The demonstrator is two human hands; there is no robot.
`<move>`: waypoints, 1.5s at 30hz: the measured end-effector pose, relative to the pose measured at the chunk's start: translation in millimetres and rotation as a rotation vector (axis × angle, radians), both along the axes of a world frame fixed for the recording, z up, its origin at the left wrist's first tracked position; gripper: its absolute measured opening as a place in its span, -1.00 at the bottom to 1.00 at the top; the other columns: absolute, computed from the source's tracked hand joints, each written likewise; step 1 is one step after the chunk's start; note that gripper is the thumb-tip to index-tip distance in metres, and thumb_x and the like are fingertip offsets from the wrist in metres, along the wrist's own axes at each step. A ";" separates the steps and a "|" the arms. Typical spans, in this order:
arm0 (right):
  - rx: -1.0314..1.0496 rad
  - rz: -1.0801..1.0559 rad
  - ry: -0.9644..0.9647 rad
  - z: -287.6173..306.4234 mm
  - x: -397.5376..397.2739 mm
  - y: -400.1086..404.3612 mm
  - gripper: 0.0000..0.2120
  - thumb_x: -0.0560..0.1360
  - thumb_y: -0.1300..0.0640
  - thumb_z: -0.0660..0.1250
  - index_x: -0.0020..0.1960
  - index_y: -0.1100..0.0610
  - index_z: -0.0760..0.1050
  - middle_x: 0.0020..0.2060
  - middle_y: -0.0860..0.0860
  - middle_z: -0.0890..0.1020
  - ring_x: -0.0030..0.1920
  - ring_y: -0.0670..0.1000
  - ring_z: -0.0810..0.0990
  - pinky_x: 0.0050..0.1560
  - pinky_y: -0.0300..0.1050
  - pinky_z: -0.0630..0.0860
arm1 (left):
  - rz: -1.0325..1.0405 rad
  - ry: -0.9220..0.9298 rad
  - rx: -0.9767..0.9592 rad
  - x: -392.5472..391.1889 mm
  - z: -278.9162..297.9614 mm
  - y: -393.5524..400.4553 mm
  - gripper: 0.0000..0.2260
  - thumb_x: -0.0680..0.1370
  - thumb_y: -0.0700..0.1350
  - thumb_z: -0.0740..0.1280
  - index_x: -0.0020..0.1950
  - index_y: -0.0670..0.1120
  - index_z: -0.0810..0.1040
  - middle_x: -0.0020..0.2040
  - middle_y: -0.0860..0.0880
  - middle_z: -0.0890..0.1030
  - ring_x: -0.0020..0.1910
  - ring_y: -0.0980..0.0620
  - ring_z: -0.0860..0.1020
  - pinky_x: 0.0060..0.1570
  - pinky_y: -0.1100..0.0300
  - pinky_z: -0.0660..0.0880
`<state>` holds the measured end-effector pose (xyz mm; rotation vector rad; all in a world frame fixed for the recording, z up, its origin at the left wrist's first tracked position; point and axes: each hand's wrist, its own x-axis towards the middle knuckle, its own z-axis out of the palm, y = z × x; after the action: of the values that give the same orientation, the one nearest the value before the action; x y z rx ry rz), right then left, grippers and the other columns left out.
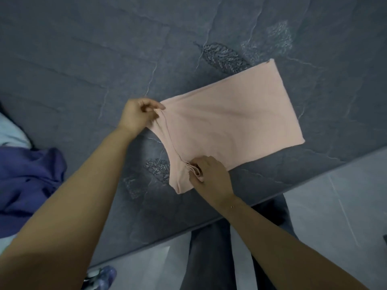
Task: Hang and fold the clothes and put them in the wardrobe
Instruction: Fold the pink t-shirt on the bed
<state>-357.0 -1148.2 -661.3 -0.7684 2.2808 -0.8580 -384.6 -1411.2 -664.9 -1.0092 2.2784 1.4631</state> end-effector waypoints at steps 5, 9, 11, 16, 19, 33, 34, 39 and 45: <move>0.094 0.273 0.052 -11.8 7.8 12.6 -0.52 0.29 0.26 0.38 0.22 0.17 0.54 0.20 0.10 0.53 0.26 0.17 0.42 0.30 0.18 0.40 | -0.264 0.052 -0.438 5.7 0.5 2.1 -0.64 0.40 -0.42 0.22 0.01 -0.15 0.71 0.16 -0.13 0.59 0.18 -0.16 0.47 0.23 0.05 0.38; 0.125 0.393 0.232 -22.1 12.0 20.9 -0.25 0.29 0.31 0.41 0.47 0.13 0.35 0.51 0.10 0.27 0.52 0.16 0.21 0.48 0.21 0.18 | -0.115 0.013 -0.270 -3.1 -5.0 3.1 -0.72 0.49 -0.14 0.38 0.19 -0.16 0.60 0.19 -0.13 0.50 0.21 -0.06 0.46 0.30 0.03 0.37; 0.165 0.409 0.294 -27.8 12.2 14.4 -0.25 0.33 0.26 0.44 0.50 0.10 0.32 0.52 0.09 0.25 0.52 0.16 0.20 0.49 0.23 0.16 | -0.138 -0.064 -0.233 -7.9 -12.7 2.3 -0.57 0.47 0.01 0.48 0.27 -0.11 0.50 0.13 -0.06 0.47 0.15 -0.01 0.45 0.25 0.08 0.39; 0.061 0.332 0.281 -25.4 2.8 4.3 -0.48 0.36 0.30 0.46 0.32 0.12 0.54 0.37 0.05 0.50 0.42 0.13 0.40 0.43 0.22 0.28 | -0.476 -0.347 -0.494 -26.6 -16.3 -7.9 -0.71 0.52 0.22 0.32 -0.03 0.00 0.49 0.05 -0.06 0.52 0.23 -0.11 0.42 0.19 0.00 0.24; -0.068 0.182 -0.020 -4.7 -7.6 10.1 -0.56 0.48 0.40 0.29 0.34 0.19 0.50 0.31 0.06 0.55 0.38 0.08 0.45 0.45 0.07 0.29 | -0.472 -0.389 -0.295 -34.1 0.9 -7.3 -0.73 0.53 0.13 0.36 -0.05 -0.06 0.48 -0.05 -0.05 0.52 0.07 -0.11 0.50 -0.01 0.11 0.33; -0.422 -0.761 -0.688 234.5 -91.3 91.9 -0.75 0.48 -0.06 0.30 -0.03 0.03 0.70 -0.05 0.04 0.73 -0.05 -0.03 0.70 -0.16 -0.28 0.57 | 0.138 -0.135 0.618 0.1 210.9 62.2 -0.72 0.56 -0.29 0.21 -0.17 -0.16 0.71 -0.16 -0.07 0.71 -0.24 0.09 0.65 -0.29 0.31 0.56; -0.413 -0.794 -0.707 239.1 -100.5 95.5 -0.73 0.48 -0.06 0.32 -0.05 0.08 0.69 -0.07 0.08 0.73 -0.09 0.01 0.71 -0.21 -0.25 0.58 | 0.189 -0.139 0.676 -6.8 216.8 64.7 -0.70 0.57 -0.27 0.19 -0.18 -0.17 0.72 -0.19 -0.06 0.71 -0.28 0.10 0.65 -0.35 0.31 0.56; -0.423 -0.939 -0.770 199.6 -168.9 97.8 -0.77 0.58 0.05 0.31 0.07 0.21 0.59 -0.10 0.09 0.73 -0.14 -0.03 0.71 -0.30 -0.25 0.59 | 0.459 -0.106 0.862 -65.5 197.5 71.4 -0.71 0.62 -0.04 0.10 -0.06 -0.15 0.56 -0.25 -0.10 0.65 -0.32 -0.02 0.61 -0.22 0.16 0.55; -0.023 -0.910 -0.817 57.9 -213.7 109.6 -0.58 0.62 0.00 0.23 0.36 0.24 0.41 0.16 0.06 0.54 0.17 0.05 0.50 0.19 -0.06 0.40 | 0.468 -0.167 0.484 -76.9 71.9 105.9 -0.79 0.67 -0.06 0.15 0.21 -0.13 0.45 0.16 -0.13 0.57 -0.03 0.02 0.55 0.03 0.15 0.44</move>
<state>-570.7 -1038.6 -603.4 0.6248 1.7719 -1.2669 -461.5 -1305.2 -593.0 -1.4852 1.5141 1.8919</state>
